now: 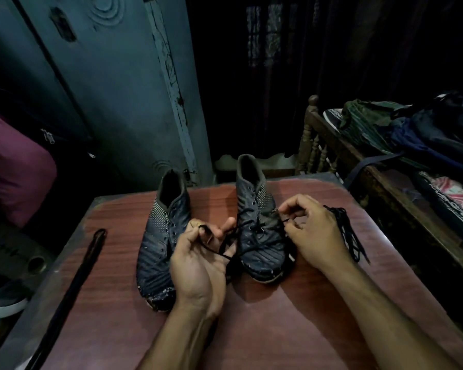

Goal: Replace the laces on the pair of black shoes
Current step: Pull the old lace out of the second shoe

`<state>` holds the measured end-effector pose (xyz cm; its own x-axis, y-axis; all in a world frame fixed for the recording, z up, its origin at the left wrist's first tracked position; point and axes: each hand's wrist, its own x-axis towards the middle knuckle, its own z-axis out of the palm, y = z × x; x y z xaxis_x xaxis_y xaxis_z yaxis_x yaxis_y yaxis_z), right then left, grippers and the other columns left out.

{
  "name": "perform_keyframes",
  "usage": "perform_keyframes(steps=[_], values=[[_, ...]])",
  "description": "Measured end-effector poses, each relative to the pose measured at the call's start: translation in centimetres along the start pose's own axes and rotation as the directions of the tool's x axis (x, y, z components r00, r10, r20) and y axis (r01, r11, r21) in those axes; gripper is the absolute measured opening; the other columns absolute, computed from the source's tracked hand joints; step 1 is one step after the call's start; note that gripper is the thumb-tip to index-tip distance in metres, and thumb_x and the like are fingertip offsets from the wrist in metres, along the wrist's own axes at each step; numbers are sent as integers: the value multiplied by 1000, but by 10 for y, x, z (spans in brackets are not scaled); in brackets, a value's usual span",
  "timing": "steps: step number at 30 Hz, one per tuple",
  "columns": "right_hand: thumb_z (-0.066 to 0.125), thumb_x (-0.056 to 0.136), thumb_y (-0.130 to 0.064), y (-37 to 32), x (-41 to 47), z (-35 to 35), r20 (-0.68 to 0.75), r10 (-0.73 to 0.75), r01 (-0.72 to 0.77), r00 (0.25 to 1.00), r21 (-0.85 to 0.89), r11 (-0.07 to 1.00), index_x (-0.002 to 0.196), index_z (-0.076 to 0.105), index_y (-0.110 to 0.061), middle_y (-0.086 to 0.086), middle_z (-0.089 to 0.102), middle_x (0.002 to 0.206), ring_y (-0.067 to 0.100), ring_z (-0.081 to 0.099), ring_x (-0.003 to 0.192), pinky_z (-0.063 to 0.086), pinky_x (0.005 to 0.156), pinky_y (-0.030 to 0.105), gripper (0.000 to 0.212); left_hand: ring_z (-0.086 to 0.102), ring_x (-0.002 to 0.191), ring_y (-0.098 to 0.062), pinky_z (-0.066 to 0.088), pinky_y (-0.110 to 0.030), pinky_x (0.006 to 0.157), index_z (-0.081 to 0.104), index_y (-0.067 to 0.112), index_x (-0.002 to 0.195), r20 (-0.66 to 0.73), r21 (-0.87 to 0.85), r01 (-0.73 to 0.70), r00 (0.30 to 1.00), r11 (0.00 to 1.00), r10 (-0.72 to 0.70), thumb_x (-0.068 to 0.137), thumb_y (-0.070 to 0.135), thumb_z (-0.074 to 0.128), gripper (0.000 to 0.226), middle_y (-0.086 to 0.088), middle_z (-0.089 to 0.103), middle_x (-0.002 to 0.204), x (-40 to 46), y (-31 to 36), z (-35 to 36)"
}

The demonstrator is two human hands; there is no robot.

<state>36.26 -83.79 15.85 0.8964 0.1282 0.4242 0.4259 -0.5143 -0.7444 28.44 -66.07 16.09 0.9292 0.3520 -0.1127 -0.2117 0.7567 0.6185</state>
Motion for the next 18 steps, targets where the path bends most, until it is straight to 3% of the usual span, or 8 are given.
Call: perform_keyframes(steps=[2, 4, 6, 8, 14, 18], values=[[61, 81, 13, 1, 0, 0, -58, 24, -22, 998, 29, 999, 84, 62, -25, -3, 62, 98, -8, 58, 83, 43, 63, 0, 38, 71, 95, -23, 35, -65, 112, 47, 20, 74, 2, 12, -16, 1000, 1000, 16, 101, 21, 37, 29, 0, 51, 72, 1, 0, -2], [55, 84, 16, 3, 0, 1, -91, 78, -69, 993, 95, 993, 86, 63, -24, 2, 60, 102, -4, 61, 82, 53, 59, 11, 40, 70, 89, -20, 40, -59, 108, 46, 20, 78, 16, 40, -42, 999, 998, 41, 102, 21, 39, 25, 2, 49, 72, 2, 1, -2], [53, 83, 15, 5, -1, 2, -100, 79, -72, 992, 69, 995, 84, 61, -33, -5, 59, 101, 0, 61, 86, 55, 65, 14, 48, 68, 83, -19, 46, -47, 92, 46, 20, 80, 57, 84, -73, 996, 994, 68, 101, 20, 42, 21, 1, 48, 71, 1, 3, -2], [57, 83, 10, 4, -1, 2, -66, 61, -61, 996, 10, 998, 82, 59, -37, -8, 59, 100, -1, 59, 88, 45, 68, 5, 47, 61, 74, -19, 41, -38, 76, 48, 21, 82, 101, 131, -88, 992, 987, 75, 101, 18, 44, 20, -1, 46, 69, 1, 3, -2], [76, 84, -19, -2, -8, 3, 56, -79, 82, 995, -56, 995, 95, 64, -34, -18, 53, 101, -4, 57, 93, 43, 78, 8, 22, 29, 53, -13, 34, -23, 56, 51, 19, 77, 208, 256, -167, 972, 952, 114, 90, 17, 54, 14, 0, 26, 58, -5, 4, 0], [75, 80, -46, -10, -16, 15, 163, -158, 187, 974, -185, 965, 105, 66, -38, -14, 46, 106, 8, 54, 100, 53, 76, 27, 29, 35, 53, -14, 36, -22, 56, 58, 18, 77, 273, 310, -167, 959, 936, 81, 87, 17, 61, 11, -2, 32, 58, -7, 5, -2]])
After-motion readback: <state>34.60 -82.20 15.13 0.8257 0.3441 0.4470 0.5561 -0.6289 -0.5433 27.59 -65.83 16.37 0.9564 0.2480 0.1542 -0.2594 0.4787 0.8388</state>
